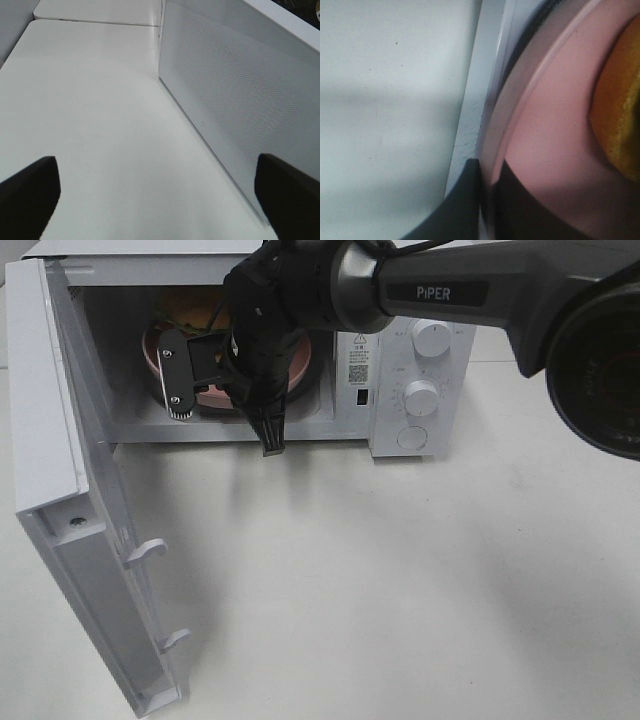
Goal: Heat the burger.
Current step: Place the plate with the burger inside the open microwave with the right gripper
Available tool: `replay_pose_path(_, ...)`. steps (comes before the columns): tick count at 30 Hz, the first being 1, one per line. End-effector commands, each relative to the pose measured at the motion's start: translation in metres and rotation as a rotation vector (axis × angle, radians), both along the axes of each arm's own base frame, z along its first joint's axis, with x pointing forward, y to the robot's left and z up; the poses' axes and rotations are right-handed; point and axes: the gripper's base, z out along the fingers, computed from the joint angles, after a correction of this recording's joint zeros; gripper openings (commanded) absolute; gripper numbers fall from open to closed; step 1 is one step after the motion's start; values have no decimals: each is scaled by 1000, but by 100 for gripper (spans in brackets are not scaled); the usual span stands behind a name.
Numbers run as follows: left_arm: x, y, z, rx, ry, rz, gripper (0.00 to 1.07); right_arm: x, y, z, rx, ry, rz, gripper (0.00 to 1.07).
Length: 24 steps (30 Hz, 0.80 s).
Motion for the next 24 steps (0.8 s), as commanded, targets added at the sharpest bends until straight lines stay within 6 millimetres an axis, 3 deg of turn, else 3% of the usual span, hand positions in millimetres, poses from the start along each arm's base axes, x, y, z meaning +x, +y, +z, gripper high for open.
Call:
replay_pose_path(1,-2,0,-1,2,-12,3,98,10,-2,11,40,-66,-5,0)
replay_pose_path(9,-2,0,-1,2,-12,3,98,17,-4,13,83,-97,-5,2)
replay_pose_path(20,-2,0,-1,2,-12,3,98,22,-6,-5,65,-81,-9,6)
replay_pose_path(24,-2,0,-1,2,-12,3,98,23,-5,-5,76,-85,-8,14)
